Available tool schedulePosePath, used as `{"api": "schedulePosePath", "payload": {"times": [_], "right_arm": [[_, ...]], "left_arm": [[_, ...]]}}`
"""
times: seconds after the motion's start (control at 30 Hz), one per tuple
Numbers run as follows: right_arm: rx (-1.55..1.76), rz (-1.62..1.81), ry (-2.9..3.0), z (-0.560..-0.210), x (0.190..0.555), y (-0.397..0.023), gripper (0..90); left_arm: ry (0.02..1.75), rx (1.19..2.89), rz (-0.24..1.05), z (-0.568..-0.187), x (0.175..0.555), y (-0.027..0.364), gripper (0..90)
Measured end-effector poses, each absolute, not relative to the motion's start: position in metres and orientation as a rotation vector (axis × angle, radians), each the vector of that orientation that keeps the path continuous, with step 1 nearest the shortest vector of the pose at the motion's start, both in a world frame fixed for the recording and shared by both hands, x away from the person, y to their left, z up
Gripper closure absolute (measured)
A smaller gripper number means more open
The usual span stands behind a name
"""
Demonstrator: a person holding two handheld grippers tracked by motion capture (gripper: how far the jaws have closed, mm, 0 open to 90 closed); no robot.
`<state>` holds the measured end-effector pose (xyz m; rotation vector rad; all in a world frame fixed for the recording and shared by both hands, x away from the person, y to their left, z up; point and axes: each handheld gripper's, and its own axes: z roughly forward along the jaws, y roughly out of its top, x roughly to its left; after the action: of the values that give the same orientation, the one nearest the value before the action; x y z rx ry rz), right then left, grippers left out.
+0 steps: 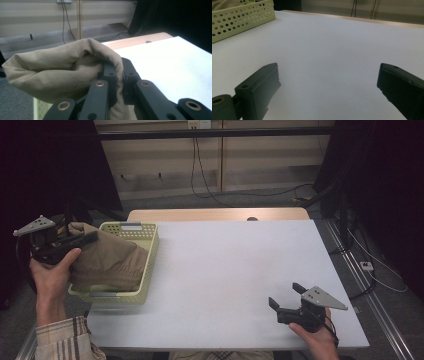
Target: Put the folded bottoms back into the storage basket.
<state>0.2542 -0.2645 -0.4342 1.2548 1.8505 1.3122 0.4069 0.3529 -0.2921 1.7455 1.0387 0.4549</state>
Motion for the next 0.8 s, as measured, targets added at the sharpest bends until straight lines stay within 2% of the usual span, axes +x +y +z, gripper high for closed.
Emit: {"api": "schedulePosePath", "payload": {"times": [0.47,0.63,0.8], "right_arm": [[1.259,1.31,1.855,-0.435,0.254,-0.264,4.0],[1.258,1.309,1.859,-0.435,0.254,-0.264,4.0],[1.262,1.311,1.858,-0.435,0.254,-0.264,4.0]], "left_arm": [[1.136,1.778,0.484,-0.309,0.418,0.358,85.0],[1.198,1.823,0.531,-0.313,0.42,0.359,84.9],[1.216,1.848,0.517,-0.319,0.424,0.36,84.9]]}}
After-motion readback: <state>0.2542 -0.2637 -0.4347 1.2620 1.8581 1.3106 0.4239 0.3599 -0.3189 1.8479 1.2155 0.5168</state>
